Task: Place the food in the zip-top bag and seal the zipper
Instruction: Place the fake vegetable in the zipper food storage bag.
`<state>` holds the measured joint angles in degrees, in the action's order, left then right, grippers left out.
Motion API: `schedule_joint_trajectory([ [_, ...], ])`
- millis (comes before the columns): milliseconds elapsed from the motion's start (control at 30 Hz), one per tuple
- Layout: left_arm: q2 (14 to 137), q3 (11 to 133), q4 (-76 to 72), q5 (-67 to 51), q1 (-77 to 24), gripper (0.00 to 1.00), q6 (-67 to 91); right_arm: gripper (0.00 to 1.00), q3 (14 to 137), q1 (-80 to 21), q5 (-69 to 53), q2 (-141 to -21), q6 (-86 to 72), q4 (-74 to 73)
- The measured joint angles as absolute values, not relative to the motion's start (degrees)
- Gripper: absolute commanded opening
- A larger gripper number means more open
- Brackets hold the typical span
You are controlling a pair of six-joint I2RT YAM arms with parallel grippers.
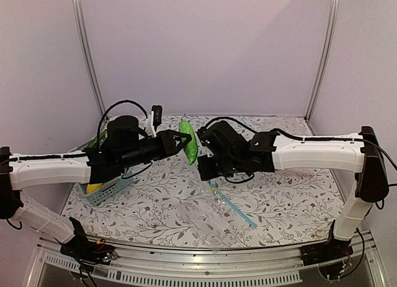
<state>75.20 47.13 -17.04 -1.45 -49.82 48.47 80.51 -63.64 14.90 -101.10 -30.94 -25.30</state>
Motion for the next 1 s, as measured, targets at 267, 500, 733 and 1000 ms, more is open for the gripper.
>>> schedule_joint_trajectory([
  [267,76.1,45.6,-22.3,4.3,-51.8,0.32,43.8,0.00,81.4,-63.6,12.1,-100.8,-31.6,-25.5],
  [500,78.4,44.5,-26.0,10.5,-54.4,0.32,37.8,0.00,82.1,-63.6,10.2,-99.9,-32.3,-25.8],
  [733,78.6,41.7,-29.9,14.5,-56.0,0.32,33.8,0.00,82.1,-63.6,9.3,-98.9,-32.6,-26.5],
  [1000,79.9,41.1,-30.8,17.0,-56.6,0.32,31.7,0.00,82.1,-63.6,8.8,-97.4,-33.3,-26.5],
])
